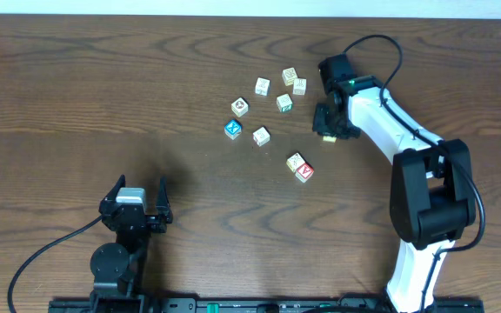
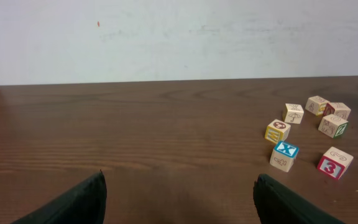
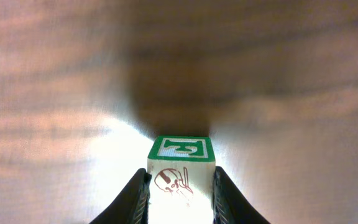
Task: Lift 3 blocks
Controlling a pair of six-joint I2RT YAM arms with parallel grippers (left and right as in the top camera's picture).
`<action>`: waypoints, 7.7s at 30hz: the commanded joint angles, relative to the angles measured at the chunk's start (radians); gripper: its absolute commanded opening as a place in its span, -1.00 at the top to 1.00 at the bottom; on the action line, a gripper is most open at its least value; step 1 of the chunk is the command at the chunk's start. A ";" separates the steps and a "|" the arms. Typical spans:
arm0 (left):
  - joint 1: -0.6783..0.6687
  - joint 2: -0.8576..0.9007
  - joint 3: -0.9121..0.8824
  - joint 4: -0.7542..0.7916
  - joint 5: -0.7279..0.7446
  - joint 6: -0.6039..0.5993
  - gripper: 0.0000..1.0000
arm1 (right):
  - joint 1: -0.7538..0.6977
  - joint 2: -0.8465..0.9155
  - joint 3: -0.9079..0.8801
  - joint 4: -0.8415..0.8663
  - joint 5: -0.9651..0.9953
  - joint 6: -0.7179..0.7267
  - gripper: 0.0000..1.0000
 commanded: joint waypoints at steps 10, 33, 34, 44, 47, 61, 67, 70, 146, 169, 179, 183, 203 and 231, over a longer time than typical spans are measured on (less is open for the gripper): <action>0.005 -0.006 -0.011 -0.045 -0.010 -0.012 -0.52 | 0.049 -0.415 -0.018 -0.286 0.151 0.043 0.97; 0.005 -0.006 -0.011 -0.045 -0.010 -0.012 -0.52 | 0.280 -0.667 -0.745 0.170 0.138 0.581 0.78; 0.005 -0.006 -0.011 -0.045 -0.010 -0.012 -0.52 | 0.279 -0.663 -0.745 0.185 0.138 0.586 0.78; 0.005 -0.006 -0.011 -0.045 -0.010 -0.012 -0.52 | 0.277 -0.555 -0.745 0.338 0.142 0.663 0.73; 0.005 -0.006 -0.011 -0.045 -0.010 -0.012 -0.52 | 0.277 -0.529 -0.745 0.358 0.137 0.663 0.73; 0.005 -0.006 -0.011 -0.045 -0.010 -0.012 -0.52 | 0.277 -0.516 -0.745 0.423 0.134 0.662 0.55; 0.005 -0.006 -0.011 -0.045 -0.010 -0.012 -0.52 | 0.277 -0.516 -0.745 0.414 0.134 0.650 0.39; 0.005 -0.006 -0.011 -0.045 -0.010 -0.012 -0.52 | 0.277 -0.516 -0.745 0.413 0.134 0.637 0.31; 0.005 -0.006 -0.011 -0.045 -0.010 -0.012 -0.52 | 0.276 -0.548 -0.729 0.345 0.095 0.511 -0.13; 0.005 -0.006 -0.011 -0.045 -0.010 -0.012 -0.52 | 0.276 -0.754 -0.718 0.054 0.221 0.483 0.66; 0.005 -0.006 -0.011 -0.045 -0.010 -0.012 -0.52 | 0.278 -0.614 -0.767 0.135 0.177 0.482 0.97; 0.005 -0.006 -0.011 -0.045 -0.010 -0.012 -0.52 | 0.278 -0.552 -0.767 0.204 0.091 0.445 0.97; 0.005 -0.006 -0.011 -0.045 -0.010 -0.012 -0.52 | 0.338 -0.479 -0.767 0.318 0.044 0.430 0.97; 0.005 -0.006 -0.011 -0.045 -0.010 -0.012 -0.52 | 0.335 -0.479 -0.767 0.322 0.139 0.429 0.94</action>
